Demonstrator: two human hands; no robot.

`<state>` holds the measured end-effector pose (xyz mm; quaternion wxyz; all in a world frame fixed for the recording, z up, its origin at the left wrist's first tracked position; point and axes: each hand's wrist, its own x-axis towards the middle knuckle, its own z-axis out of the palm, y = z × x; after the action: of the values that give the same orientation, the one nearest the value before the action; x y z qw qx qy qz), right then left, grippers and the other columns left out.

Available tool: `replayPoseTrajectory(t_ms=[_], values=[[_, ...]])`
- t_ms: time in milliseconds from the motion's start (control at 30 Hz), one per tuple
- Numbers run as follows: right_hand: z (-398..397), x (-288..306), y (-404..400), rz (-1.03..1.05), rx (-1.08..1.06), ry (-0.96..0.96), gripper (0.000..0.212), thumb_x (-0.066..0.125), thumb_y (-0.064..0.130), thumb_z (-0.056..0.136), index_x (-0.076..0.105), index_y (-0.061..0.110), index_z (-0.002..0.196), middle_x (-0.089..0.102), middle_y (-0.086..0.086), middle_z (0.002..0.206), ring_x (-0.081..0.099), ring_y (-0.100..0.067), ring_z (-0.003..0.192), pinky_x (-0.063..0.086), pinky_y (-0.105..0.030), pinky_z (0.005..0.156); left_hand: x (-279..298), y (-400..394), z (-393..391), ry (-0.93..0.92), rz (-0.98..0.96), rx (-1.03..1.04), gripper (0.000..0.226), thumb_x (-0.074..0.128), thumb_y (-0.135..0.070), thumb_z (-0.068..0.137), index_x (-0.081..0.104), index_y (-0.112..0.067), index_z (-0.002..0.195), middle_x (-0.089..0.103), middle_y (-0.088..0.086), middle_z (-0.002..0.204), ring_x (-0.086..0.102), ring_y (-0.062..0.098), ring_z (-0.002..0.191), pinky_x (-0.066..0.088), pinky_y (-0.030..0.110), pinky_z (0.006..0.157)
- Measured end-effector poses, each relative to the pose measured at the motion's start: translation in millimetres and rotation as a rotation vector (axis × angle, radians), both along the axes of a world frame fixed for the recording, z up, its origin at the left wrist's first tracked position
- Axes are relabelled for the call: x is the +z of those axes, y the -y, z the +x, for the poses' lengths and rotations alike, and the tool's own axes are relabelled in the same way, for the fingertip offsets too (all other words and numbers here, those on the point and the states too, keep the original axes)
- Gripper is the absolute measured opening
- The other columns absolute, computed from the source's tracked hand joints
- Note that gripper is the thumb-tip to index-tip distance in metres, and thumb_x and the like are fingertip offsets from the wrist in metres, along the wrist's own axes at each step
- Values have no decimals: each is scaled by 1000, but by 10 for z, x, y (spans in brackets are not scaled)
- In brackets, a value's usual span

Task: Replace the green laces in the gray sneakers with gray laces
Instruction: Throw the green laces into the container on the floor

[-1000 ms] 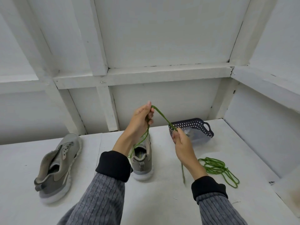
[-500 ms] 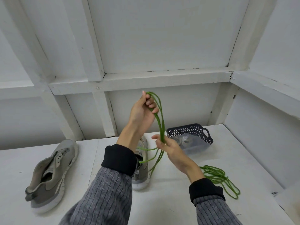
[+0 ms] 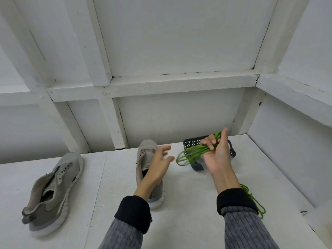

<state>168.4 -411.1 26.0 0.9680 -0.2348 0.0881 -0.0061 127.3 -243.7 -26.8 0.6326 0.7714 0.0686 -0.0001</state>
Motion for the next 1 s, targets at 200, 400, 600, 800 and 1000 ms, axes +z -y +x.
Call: replayPoseTrajectory(t_ms=[200, 400, 600, 800, 1000], values=[[-60, 6, -59, -181, 48, 44, 55, 45, 43, 99, 33, 21, 51, 19, 3, 47, 18, -11, 40, 31, -22, 42, 258, 241, 41, 44, 151, -501, 70, 67, -24, 93, 26, -29, 150, 38, -12, 145, 36, 1, 129, 40, 17, 95], [-105, -40, 114, -394, 15, 41, 42, 41, 39, 101, 51, 14, 69, 49, -2, 60, 48, -13, 55, 45, -28, 64, 60, 330, 164, 15, 9, -615, 16, 39, -19, 106, 52, -12, 99, 47, -15, 71, 46, 1, 65, 48, 26, 75], [-243, -518, 558, -1013, 231, -13, 36, 44, 42, 98, 69, 16, 102, 67, -15, 103, 58, -29, 97, 45, -36, 85, -63, 627, 300, 72, -387, -140, 36, 32, -33, 107, 56, -8, 96, 64, 4, 90, 61, 15, 85, 50, 36, 86], [-487, -733, 1004, -1138, 158, -72, 13, 61, 12, 93, 70, 20, 98, 65, 2, 83, 57, -10, 75, 47, -20, 67, -100, 1296, 368, -63, -648, 23, 29, 36, -28, 107, 50, -10, 90, 58, 3, 71, 58, 13, 58, 49, 26, 55], [-672, -1060, 1600, -1371, -96, -249, 14, 61, 3, 90, 68, 15, 92, 67, 0, 86, 62, -12, 83, 45, -7, 67, -558, 1725, 177, 85, 44, -136, 15, 42, -23, 104, 38, -14, 93, 44, -3, 73, 42, 11, 63, 35, 29, 62]])
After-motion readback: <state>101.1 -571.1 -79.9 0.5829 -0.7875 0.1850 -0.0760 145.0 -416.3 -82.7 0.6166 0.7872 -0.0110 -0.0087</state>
